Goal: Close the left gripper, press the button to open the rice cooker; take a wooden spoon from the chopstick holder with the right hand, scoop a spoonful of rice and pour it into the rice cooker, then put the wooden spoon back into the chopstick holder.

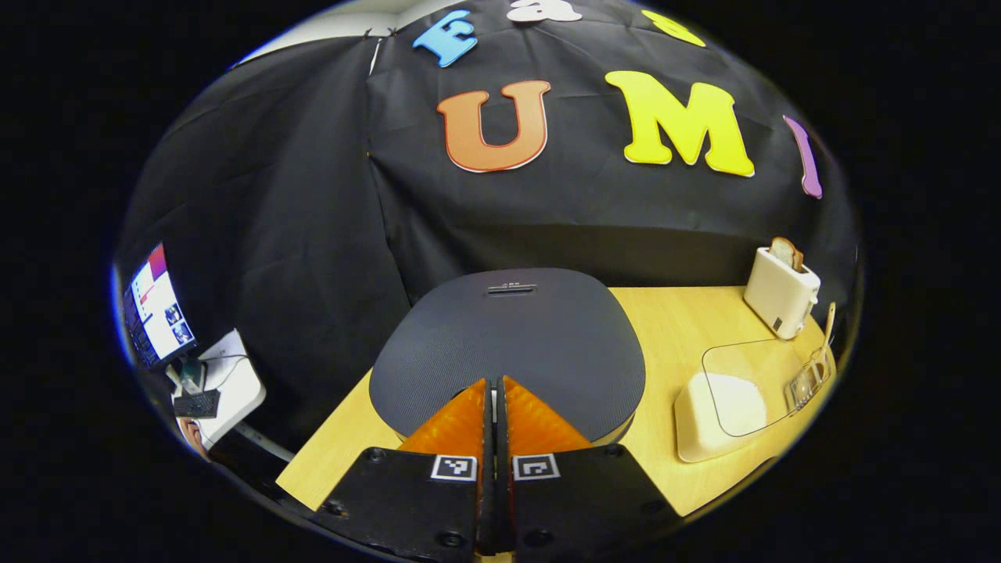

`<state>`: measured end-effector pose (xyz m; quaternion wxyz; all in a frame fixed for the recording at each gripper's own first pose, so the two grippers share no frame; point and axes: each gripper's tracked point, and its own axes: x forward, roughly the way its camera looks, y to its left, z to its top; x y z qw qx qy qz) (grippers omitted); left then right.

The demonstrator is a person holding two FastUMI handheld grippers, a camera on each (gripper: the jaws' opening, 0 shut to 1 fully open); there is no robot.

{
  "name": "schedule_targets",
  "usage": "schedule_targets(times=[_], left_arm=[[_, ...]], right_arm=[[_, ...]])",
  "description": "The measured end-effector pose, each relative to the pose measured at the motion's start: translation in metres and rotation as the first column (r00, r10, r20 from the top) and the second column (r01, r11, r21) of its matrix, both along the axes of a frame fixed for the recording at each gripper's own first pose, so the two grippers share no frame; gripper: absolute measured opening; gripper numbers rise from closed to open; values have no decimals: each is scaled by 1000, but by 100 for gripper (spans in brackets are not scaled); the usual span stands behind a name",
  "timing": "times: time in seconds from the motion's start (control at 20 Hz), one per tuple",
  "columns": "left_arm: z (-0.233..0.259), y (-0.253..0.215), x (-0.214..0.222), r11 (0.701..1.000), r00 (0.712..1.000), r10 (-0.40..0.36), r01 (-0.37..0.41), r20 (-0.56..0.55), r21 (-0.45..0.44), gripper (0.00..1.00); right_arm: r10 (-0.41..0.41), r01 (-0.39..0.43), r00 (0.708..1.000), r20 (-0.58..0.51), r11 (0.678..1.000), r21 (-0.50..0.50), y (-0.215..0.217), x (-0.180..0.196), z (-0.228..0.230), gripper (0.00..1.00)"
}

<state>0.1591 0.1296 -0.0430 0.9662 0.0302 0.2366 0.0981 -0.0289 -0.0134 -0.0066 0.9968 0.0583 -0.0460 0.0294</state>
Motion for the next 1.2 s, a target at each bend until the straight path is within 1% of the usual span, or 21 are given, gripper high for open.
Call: schedule_targets(times=[0.05,0.1,0.15,0.2,0.35,0.4,0.45,0.5,0.6,0.65,0.7,0.75,0.8,0.85,0.9,0.95,1.0,1.05,1.1,1.15,1.2], left_arm=[[4,-1,0,1000,1000,-18,18,7,-24,3],[10,-3,0,999,999,-43,44,17,-29,3],[17,-3,-2,998,998,-55,56,39,-19,3],[26,-3,-9,999,997,-53,53,49,-8,3],[74,-4,-20,995,982,-54,37,181,96,3],[84,-11,-31,993,980,-69,50,187,106,3],[87,-22,-38,992,978,-95,77,187,100,4],[91,-31,-48,988,974,-120,100,190,115,4],[102,-39,-64,981,965,-144,109,221,161,5],[102,-45,-70,978,960,-160,122,228,169,7],[100,-56,-76,975,956,-181,143,231,170,11],[96,-64,-81,973,952,-198,162,233,162,13],[94,-72,-86,971,949,-214,181,233,154,24],[89,-81,-91,968,944,-233,203,235,146,39],[86,-87,-95,967,940,-243,213,241,142,44],[84,-93,-98,965,935,-253,224,250,139,53],[81,-97,-102,964,931,-259,231,257,132,56],[80,-99,-105,965,928,-256,231,271,123,55],[77,-101,-109,968,928,-249,228,278,107,62],[75,-104,-110,970,925,-244,227,291,90,64],[74,-109,-112,971,922,-238,230,307,62,71]], right_arm=[[-4,4,1000,8,1000,-6,-1,-1,1,92],[-7,7,1000,10,1000,-10,-2,0,0,92],[-9,9,1000,6,1000,-14,-2,0,-1,95],[-9,9,1000,1,1000,-16,-2,1,-3,96],[-6,6,1000,-15,1000,-11,0,3,-7,95],[-6,6,1000,-18,1000,-13,0,4,-8,95],[-11,11,1000,-20,1000,-17,-1,5,-9,95],[-13,13,1000,-24,1000,-21,-1,6,-11,95],[-8,7,999,-40,999,-37,0,7,-16,95],[-10,8,999,-42,999,-49,0,9,-18,95],[-13,10,999,-43,998,-64,-3,11,-19,92],[-13,9,999,-45,997,-75,-5,13,-21,95],[-4,0,998,-55,997,-73,-3,15,-24,95],[11,-15,997,-75,999,-52,-3,17,-30,93],[20,-23,996,-82,999,-29,-4,19,-31,96],[18,-19,996,-88,1000,-9,-7,20,-30,95],[2,-2,995,-100,1000,-3,-13,23,-32,95],[-18,18,994,-111,1000,-3,-20,26,-37,95],[-32,31,993,-114,999,-7,-26,27,-38,92],[-43,43,993,-110,999,-11,-31,30,-37,95],[-54,53,993,-107,998,-17,-37,33,-36,95]])
